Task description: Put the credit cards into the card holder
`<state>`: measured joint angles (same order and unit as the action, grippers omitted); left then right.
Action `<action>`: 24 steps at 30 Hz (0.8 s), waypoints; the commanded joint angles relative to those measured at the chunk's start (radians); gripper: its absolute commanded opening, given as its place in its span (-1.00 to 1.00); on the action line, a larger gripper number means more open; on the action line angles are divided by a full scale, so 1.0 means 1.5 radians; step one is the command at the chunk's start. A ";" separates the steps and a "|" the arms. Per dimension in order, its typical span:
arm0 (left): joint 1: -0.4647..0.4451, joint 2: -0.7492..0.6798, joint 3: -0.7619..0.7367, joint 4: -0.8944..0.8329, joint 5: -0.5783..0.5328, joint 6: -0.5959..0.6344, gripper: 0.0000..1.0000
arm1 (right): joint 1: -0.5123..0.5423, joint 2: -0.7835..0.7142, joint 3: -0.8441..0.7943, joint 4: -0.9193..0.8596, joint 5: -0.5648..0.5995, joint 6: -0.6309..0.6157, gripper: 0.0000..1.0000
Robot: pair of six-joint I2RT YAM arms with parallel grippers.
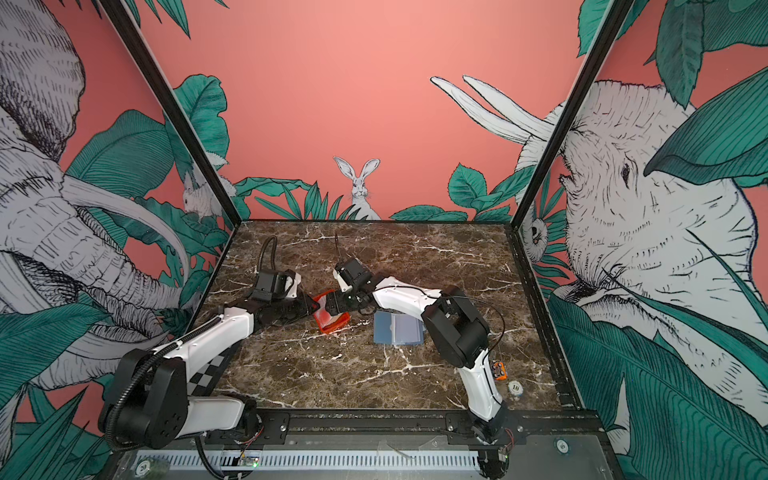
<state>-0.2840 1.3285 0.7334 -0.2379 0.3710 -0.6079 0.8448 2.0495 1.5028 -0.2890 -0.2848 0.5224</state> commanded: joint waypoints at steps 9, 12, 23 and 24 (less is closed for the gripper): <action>0.004 0.101 0.087 -0.078 -0.005 0.060 -0.85 | 0.004 -0.006 -0.004 -0.002 0.036 -0.008 0.58; 0.003 0.117 0.105 -0.112 -0.027 0.075 -0.94 | 0.004 -0.006 -0.003 -0.002 0.036 -0.007 0.58; 0.002 0.168 0.126 -0.123 -0.016 0.088 -0.96 | 0.004 0.004 0.007 -0.005 0.023 -0.010 0.57; 0.001 0.172 0.129 -0.124 -0.016 0.088 -0.96 | 0.004 0.004 0.008 -0.004 0.022 -0.010 0.57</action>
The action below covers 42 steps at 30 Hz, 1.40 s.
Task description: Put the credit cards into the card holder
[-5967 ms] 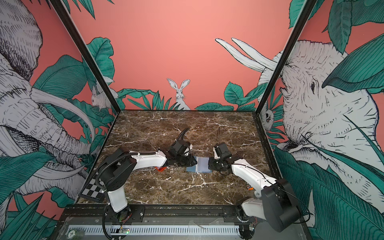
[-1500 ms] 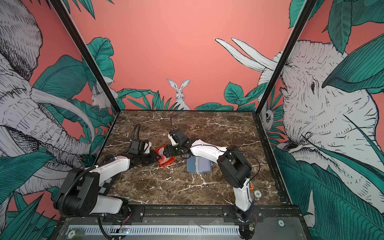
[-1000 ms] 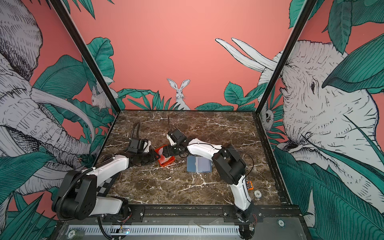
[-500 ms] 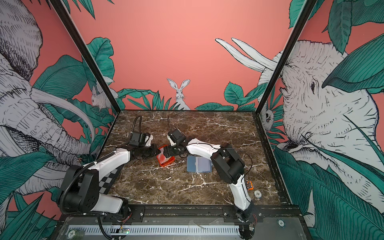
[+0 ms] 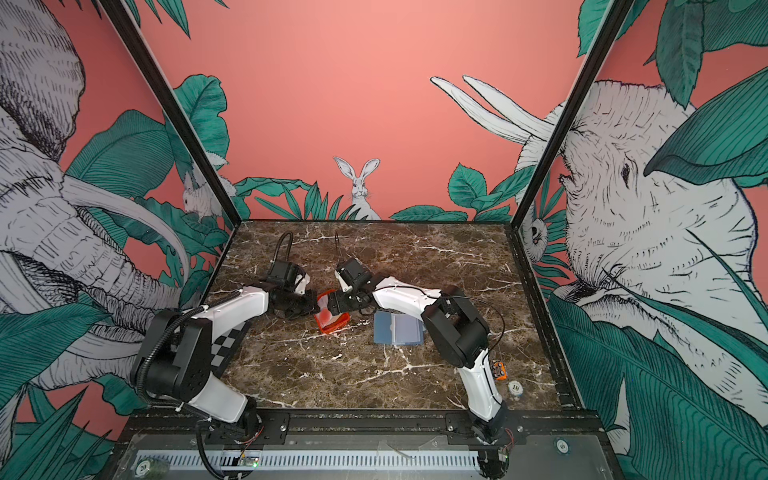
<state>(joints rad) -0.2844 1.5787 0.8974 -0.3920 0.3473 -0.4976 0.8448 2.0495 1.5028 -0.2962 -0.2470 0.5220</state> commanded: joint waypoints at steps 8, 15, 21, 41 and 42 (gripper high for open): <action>-0.011 0.035 0.039 -0.027 0.002 0.018 -0.93 | 0.005 0.013 0.015 -0.004 -0.012 -0.010 0.57; -0.032 0.057 0.048 -0.018 0.006 0.008 -0.92 | 0.007 0.025 0.025 -0.018 -0.005 -0.011 0.56; -0.045 0.073 0.058 -0.014 0.009 0.003 -0.92 | 0.012 0.032 0.031 -0.022 -0.001 -0.013 0.55; -0.061 0.088 0.060 0.015 0.050 -0.021 -0.91 | 0.015 0.064 0.075 -0.079 0.058 -0.011 0.35; -0.061 0.084 0.058 0.017 0.055 -0.022 -0.91 | 0.015 0.067 0.080 -0.086 0.065 -0.011 0.35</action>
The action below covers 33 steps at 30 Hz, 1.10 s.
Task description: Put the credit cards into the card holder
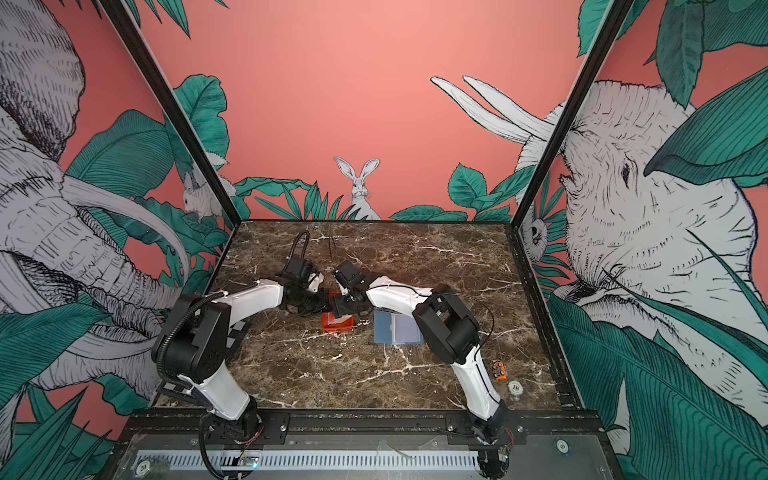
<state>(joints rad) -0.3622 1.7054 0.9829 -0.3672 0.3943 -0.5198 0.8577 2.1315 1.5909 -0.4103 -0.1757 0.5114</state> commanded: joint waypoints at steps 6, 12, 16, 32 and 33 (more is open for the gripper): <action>-0.009 -0.012 0.003 0.009 0.049 -0.016 -0.90 | 0.007 0.024 0.035 -0.043 0.050 -0.004 0.34; -0.009 -0.015 0.003 -0.006 0.026 -0.004 -0.89 | 0.006 0.000 0.003 -0.031 0.059 0.001 0.33; -0.008 -0.016 0.005 -0.017 0.014 0.005 -0.85 | 0.000 -0.018 -0.022 -0.020 0.045 0.006 0.36; -0.007 -0.010 0.006 -0.023 0.006 0.013 -0.75 | -0.016 -0.065 -0.070 -0.002 0.044 0.009 0.44; -0.007 -0.009 0.006 -0.022 0.006 0.013 -0.75 | -0.017 -0.066 -0.070 -0.003 0.045 0.009 0.45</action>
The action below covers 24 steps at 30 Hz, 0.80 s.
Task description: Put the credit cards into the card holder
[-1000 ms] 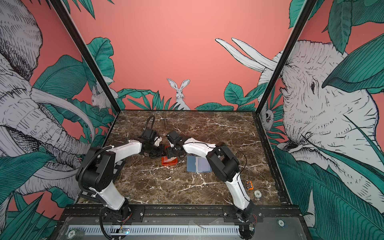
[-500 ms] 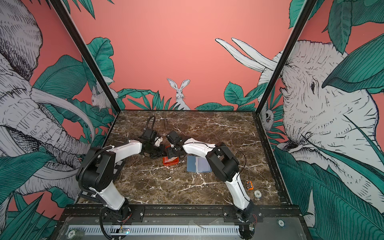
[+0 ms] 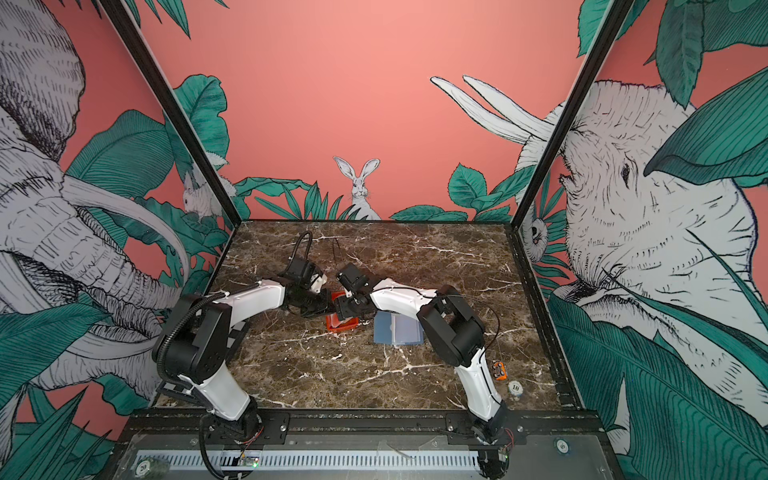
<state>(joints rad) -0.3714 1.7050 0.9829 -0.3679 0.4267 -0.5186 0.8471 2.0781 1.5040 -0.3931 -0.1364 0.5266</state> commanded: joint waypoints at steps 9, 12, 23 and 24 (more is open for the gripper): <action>0.000 0.002 0.000 -0.007 -0.006 0.008 -0.63 | -0.013 -0.053 -0.017 -0.016 0.033 -0.003 0.44; -0.001 0.007 -0.002 -0.002 -0.003 0.006 -0.64 | -0.013 -0.064 -0.021 -0.015 0.019 -0.004 0.44; -0.001 0.002 -0.008 0.008 -0.003 -0.002 -0.65 | -0.005 -0.142 -0.091 0.034 -0.046 0.075 0.04; -0.001 0.002 -0.009 0.009 -0.002 -0.004 -0.65 | -0.004 -0.142 -0.097 0.040 -0.052 0.087 -0.03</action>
<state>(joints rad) -0.3721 1.7058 0.9829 -0.3458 0.4370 -0.5171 0.8337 1.8885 1.3788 -0.3813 -0.1734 0.5926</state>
